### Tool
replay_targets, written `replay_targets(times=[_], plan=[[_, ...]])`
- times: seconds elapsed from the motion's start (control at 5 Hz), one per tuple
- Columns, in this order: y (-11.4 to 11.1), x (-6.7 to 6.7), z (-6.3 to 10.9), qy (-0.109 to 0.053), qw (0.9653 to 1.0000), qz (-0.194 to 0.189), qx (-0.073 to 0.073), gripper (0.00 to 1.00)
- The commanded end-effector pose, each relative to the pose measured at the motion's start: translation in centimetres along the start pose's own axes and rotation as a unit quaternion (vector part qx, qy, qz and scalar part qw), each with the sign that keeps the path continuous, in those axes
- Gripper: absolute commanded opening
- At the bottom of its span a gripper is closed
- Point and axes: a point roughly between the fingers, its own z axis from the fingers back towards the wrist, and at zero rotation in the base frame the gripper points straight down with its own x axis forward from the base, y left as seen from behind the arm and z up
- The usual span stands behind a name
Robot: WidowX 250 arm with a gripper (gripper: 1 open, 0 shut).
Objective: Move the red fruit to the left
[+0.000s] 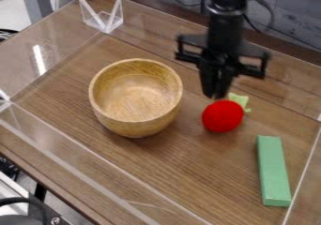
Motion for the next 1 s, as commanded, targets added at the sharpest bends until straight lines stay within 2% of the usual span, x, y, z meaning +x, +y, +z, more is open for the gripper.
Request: replay_targets(times=[0.0,0.2,0.4,0.8], plan=[[0.8,1.5,2.2,-0.028,0.9995,0.011,-0.013,0.00],[1.4,1.8,2.1,-0.026,0.9996,-0.004,-0.012,0.00],[1.6,1.9,1.6,-0.020,0.9994,-0.024,-0.012,1.00],[2.2,0.8,0.2,-0.012,0.9998,-0.010,-0.010,1.00]])
